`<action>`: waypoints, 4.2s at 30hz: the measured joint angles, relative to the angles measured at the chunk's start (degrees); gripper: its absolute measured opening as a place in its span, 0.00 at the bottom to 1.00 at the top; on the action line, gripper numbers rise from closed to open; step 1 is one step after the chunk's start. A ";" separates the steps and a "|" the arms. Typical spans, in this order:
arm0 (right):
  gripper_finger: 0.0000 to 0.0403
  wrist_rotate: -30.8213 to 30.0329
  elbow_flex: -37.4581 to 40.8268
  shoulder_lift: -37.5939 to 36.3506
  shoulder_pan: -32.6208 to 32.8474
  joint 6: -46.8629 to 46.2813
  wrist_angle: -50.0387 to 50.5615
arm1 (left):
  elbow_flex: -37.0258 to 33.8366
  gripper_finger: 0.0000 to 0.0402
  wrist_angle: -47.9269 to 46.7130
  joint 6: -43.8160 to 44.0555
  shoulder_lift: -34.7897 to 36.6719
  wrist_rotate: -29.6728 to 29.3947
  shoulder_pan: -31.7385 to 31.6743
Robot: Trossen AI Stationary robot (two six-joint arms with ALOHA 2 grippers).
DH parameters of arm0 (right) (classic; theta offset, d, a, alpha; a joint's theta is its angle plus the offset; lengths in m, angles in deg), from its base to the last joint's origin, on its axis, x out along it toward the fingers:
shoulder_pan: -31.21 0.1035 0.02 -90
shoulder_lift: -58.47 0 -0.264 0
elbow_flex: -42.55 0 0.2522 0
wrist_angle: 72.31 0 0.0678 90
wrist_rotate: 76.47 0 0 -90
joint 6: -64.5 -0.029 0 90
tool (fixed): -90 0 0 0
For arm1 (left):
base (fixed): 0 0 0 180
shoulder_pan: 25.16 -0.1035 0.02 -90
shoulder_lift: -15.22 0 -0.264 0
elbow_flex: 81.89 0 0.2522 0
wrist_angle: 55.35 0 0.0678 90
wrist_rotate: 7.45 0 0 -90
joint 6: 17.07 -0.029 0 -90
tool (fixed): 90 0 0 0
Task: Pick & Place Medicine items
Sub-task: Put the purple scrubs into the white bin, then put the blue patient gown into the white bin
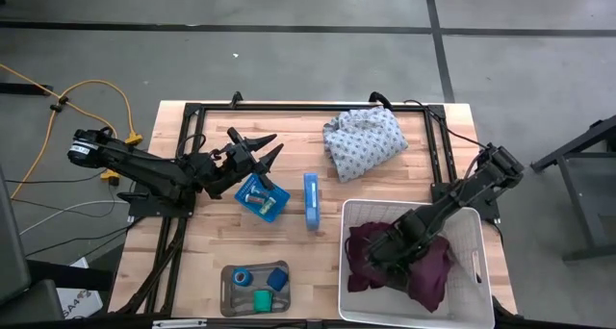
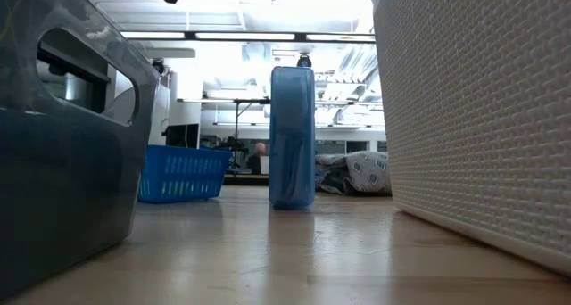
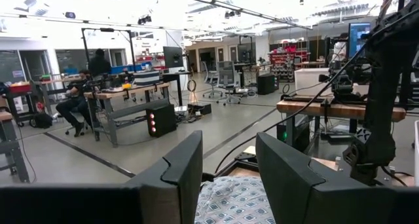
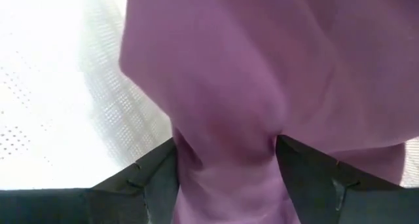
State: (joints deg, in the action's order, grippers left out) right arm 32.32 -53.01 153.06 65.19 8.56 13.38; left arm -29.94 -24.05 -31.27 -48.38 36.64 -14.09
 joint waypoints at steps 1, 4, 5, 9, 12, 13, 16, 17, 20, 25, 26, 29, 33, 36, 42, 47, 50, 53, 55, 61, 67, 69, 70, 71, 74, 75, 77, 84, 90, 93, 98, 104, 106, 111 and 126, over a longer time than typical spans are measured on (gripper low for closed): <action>0.58 0.29 0.00 0.00 0.04 -0.08 -0.27 | 0.00 0.34 0.00 0.00 0.00 0.00 0.00; 0.58 0.80 0.00 -0.75 0.02 -1.07 -1.42 | 0.00 0.34 0.00 0.00 0.00 0.01 0.00; 0.58 0.82 0.00 -1.29 0.00 -1.24 -1.81 | 0.00 0.34 0.01 0.00 0.00 0.00 0.00; 0.58 0.20 0.00 -5.50 -0.14 -3.45 -5.05 | 0.00 0.34 0.02 0.00 0.01 0.00 0.00; 0.58 -2.70 0.00 -9.83 -0.35 -5.63 -7.56 | 0.00 0.34 0.00 0.00 0.00 0.00 0.00; 0.58 -4.20 0.00 -11.30 -0.41 -5.88 -8.41 | 0.00 0.34 0.02 0.00 0.00 0.01 -0.01; 0.58 -9.55 -0.02 -15.27 -0.49 -5.80 -10.35 | 0.00 0.34 0.02 0.00 0.00 0.00 0.00; 0.58 -10.73 -0.02 -16.42 -0.64 -5.77 -10.92 | 0.00 0.34 0.02 0.00 0.00 0.00 0.00; 0.58 -11.39 -0.02 -19.22 -1.04 -5.52 -12.00 | 0.00 0.34 0.00 0.00 0.00 0.00 -0.02; 0.58 -13.84 -0.04 -22.59 -1.10 -3.46 -15.64 | 0.00 0.34 0.00 0.02 0.00 0.00 0.00; 0.58 -15.02 -0.04 -22.87 -1.10 -2.61 -16.17 | 0.00 0.34 -0.01 0.02 0.00 0.00 0.00; 0.58 -17.77 -0.04 -23.02 -1.10 0.02 -17.77 | 0.00 0.34 -0.25 0.08 0.00 -0.04 0.00; 0.58 -16.84 -0.04 -22.93 -1.12 2.22 -19.21 | 0.00 0.34 -1.01 2.08 0.00 -2.05 0.00; 0.58 -19.21 -0.04 -22.68 -1.34 3.89 -20.98 | 0.00 0.34 -2.73 2.23 0.00 -4.33 0.00; 0.58 -28.32 -0.04 -22.49 -5.74 6.95 -22.42 | 0.00 0.34 -7.18 2.20 0.00 -6.06 0.00; 0.58 -34.37 -0.04 -22.14 -13.19 11.07 -22.49 | 0.00 0.34 -8.88 1.82 0.00 -4.33 -0.02; 0.58 -35.32 -0.04 -21.96 -17.66 14.05 -22.93 | 0.00 0.34 -9.03 1.55 0.00 -3.66 0.00; 0.58 -32.71 -0.02 -21.44 -22.60 17.46 -23.76 | 0.00 0.34 -9.03 1.60 0.00 -3.23 0.00; 0.58 -31.96 0.00 -21.36 -25.75 19.89 -24.22 | 0.00 0.34 -9.01 1.61 0.00 -3.23 -0.02; 0.58 -33.39 0.00 -21.00 -32.66 27.10 -24.28 | 0.00 0.34 -9.55 2.20 0.00 -3.07 0.00; 0.58 -36.26 0.00 -21.07 -38.09 28.81 -23.72 | 0.00 0.34 -10.38 5.49 0.00 -1.36 -0.02; 0.58 -36.42 0.00 -21.06 -39.58 28.83 -23.69 | 0.00 0.34 -10.36 5.62 0.00 -0.51 0.00; 0.58 -36.51 0.00 -21.05 -40.20 28.88 -23.51 | 0.00 0.34 -10.36 5.66 0.00 0.05 0.00; 0.58 -36.49 0.00 -21.05 -40.81 28.92 -23.30 | 0.00 0.34 -10.36 5.64 0.00 0.41 0.00; 0.58 -35.77 0.00 -21.05 -42.93 30.85 -23.52 | 0.00 0.34 -10.36 5.65 0.00 0.83 0.00; 0.58 -35.21 0.00 -21.05 -43.68 32.56 -23.84 | 0.00 0.34 -10.37 5.64 0.00 0.83 0.00; 0.58 -34.79 0.00 -20.74 -44.91 35.65 -25.01 | 0.00 0.34 -10.38 5.25 0.00 0.83 -0.01; 0.58 -27.24 -0.07 -18.31 -49.59 41.90 -34.52 | 0.00 0.34 -11.97 4.80 0.00 0.83 -0.02; 0.58 -21.69 -0.02 -14.54 -53.29 48.37 -41.80 | 0.00 0.34 -14.73 4.54 0.00 0.85 -0.46; 0.58 -18.77 -0.02 -12.64 -55.18 51.02 -41.69 | 0.00 0.34 -15.85 4.60 0.00 0.84 -0.52; 0.58 -17.10 -0.02 -9.44 -56.13 54.44 -39.74 | 0.00 0.34 -17.05 4.64 0.00 0.87 -0.52; 0.58 -18.14 -0.02 -8.04 -56.11 57.66 -34.26 | 0.00 0.34 -17.63 4.63 0.00 0.87 -0.52; 0.58 -19.91 -0.02 -8.02 -56.09 57.93 -33.87 | 0.00 0.34 -18.09 3.76 0.00 0.86 -0.63; 0.58 -20.40 -2.18 -7.96 -56.37 58.64 -30.76 | 0.00 0.34 -18.22 3.26 0.00 0.90 -1.72; 0.58 -23.79 -7.76 -8.00 -59.68 60.28 -20.57 | -0.02 0.34 -19.51 -2.63 1.22 1.03 -11.85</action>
State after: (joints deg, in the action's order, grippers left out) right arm 8.53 -60.77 145.06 5.51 68.84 -7.19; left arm -29.96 -43.56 -33.90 -47.16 37.67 -25.95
